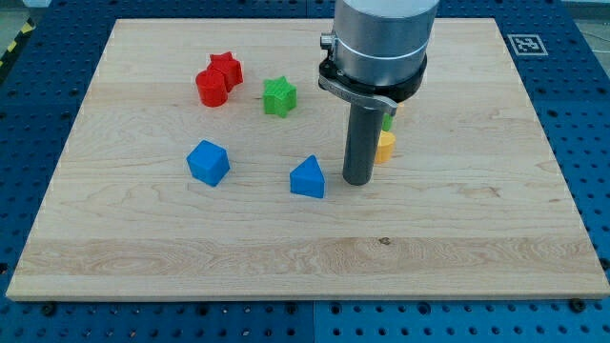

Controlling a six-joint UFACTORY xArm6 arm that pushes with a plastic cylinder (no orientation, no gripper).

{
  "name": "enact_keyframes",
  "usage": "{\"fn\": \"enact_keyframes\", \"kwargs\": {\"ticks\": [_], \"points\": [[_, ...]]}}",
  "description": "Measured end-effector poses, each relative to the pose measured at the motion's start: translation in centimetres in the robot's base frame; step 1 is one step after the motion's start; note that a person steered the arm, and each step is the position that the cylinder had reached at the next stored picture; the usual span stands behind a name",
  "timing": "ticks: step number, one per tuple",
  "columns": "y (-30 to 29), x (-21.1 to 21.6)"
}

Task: Push the blue triangle to the right side of the blue cube

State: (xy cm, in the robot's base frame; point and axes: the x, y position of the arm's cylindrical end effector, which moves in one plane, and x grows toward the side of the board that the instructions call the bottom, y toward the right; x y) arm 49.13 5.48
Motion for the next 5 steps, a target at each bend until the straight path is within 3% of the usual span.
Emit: {"fn": "enact_keyframes", "kwargs": {"ticks": [5], "points": [[-0.8,1.2]]}}
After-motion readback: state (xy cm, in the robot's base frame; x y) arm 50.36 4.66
